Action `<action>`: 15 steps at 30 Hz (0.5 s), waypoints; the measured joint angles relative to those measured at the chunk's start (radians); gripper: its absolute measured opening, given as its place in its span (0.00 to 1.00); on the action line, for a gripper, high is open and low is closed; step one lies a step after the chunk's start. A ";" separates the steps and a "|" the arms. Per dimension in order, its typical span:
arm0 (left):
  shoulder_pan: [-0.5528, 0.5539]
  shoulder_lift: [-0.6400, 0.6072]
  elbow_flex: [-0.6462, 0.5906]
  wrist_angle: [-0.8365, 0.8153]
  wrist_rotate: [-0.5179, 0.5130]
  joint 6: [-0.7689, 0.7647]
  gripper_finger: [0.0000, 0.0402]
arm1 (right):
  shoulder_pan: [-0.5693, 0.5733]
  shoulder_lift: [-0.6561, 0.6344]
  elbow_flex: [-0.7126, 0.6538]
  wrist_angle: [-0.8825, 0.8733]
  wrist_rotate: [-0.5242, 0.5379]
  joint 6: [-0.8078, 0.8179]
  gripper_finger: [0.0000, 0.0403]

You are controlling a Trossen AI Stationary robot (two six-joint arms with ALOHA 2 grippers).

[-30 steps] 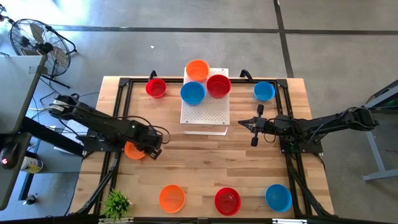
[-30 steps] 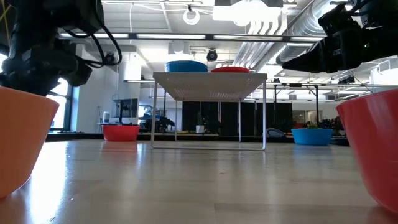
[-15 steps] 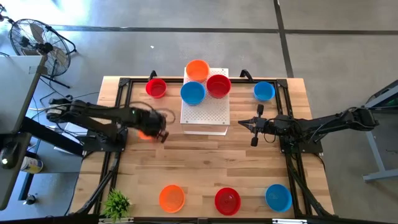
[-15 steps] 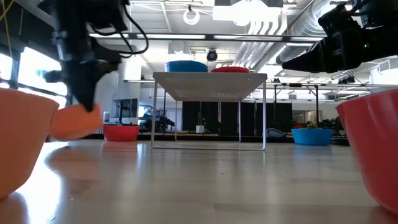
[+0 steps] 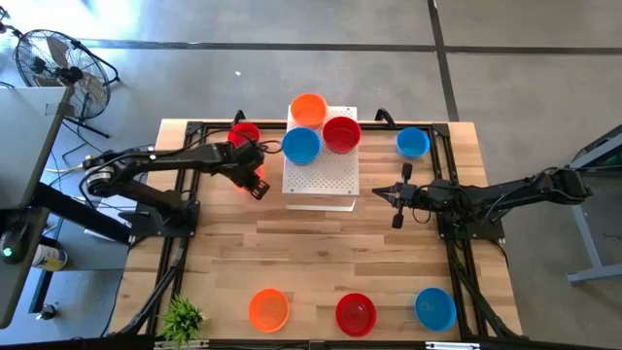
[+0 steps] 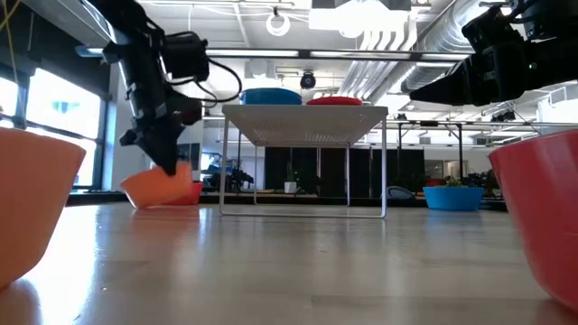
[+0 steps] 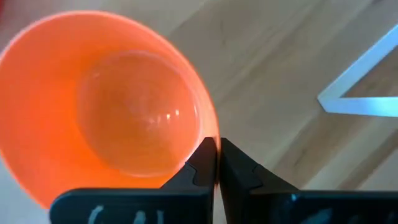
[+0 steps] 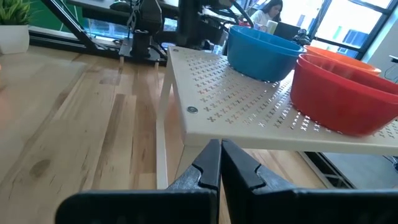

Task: Pick & Place Mini bowls
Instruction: Stack the orange bowl on top of the orange bowls on the shelf

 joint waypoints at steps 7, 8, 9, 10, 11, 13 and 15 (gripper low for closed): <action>0.011 0.068 0.016 -0.040 0.151 0.009 0.12 | 0.000 0.000 0.000 0.000 0.000 0.000 0.00; 0.009 0.067 0.027 -0.051 0.137 0.009 0.14 | 0.000 0.000 0.000 0.000 0.000 0.000 0.00; 0.009 0.065 0.040 -0.061 0.119 0.010 0.16 | 0.000 0.000 0.000 0.000 0.000 0.000 0.00; 0.009 0.064 0.053 -0.063 0.097 0.011 0.18 | 0.000 0.000 0.000 0.000 0.000 0.000 0.00; 0.010 0.065 0.065 -0.072 0.081 0.011 0.20 | 0.000 0.000 0.000 0.000 0.000 0.000 0.00; 0.010 0.065 0.093 -0.102 0.048 0.011 0.24 | 0.000 0.000 0.000 0.000 0.000 0.000 0.00; 0.010 0.056 0.129 -0.142 0.037 0.026 0.26 | 0.000 0.000 0.000 0.001 -0.001 0.001 0.00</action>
